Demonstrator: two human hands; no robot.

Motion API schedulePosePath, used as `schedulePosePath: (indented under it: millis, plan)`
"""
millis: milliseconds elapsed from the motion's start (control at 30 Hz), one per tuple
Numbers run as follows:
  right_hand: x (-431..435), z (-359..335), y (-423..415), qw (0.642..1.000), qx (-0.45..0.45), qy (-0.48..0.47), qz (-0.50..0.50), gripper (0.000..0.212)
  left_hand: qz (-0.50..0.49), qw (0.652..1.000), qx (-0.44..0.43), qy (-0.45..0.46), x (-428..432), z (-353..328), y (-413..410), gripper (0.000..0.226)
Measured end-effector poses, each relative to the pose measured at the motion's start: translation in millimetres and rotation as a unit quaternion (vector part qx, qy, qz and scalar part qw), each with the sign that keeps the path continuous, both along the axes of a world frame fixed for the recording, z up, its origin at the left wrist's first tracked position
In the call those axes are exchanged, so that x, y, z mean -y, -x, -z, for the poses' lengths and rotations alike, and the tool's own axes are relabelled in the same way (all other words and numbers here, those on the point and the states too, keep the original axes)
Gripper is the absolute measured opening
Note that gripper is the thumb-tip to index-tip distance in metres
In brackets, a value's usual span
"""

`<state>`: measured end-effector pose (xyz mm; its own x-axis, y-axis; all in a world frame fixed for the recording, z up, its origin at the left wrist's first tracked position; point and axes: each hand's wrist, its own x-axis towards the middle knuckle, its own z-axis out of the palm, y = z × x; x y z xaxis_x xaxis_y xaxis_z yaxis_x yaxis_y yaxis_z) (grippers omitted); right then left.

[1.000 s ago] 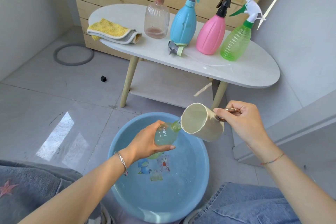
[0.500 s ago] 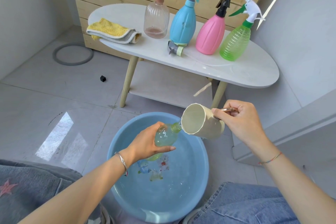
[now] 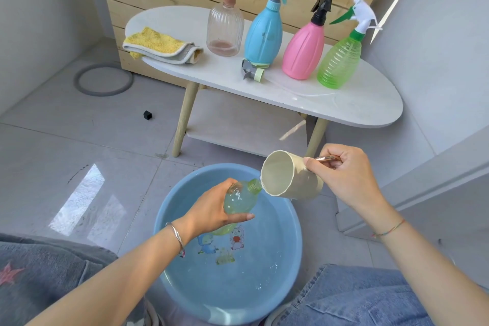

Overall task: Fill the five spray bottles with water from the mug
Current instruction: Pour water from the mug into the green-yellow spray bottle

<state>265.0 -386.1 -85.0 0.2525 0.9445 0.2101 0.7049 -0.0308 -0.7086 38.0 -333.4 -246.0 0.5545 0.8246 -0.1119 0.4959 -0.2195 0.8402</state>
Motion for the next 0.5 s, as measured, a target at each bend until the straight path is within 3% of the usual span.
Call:
schedulePosePath:
  millis: [500]
  plan:
    - [-0.1,-0.8,5.3,0.999,0.027,-0.005,-0.027,0.037,0.001,1.000,-0.002,0.001,2.2,-0.5,-2.7,0.063]
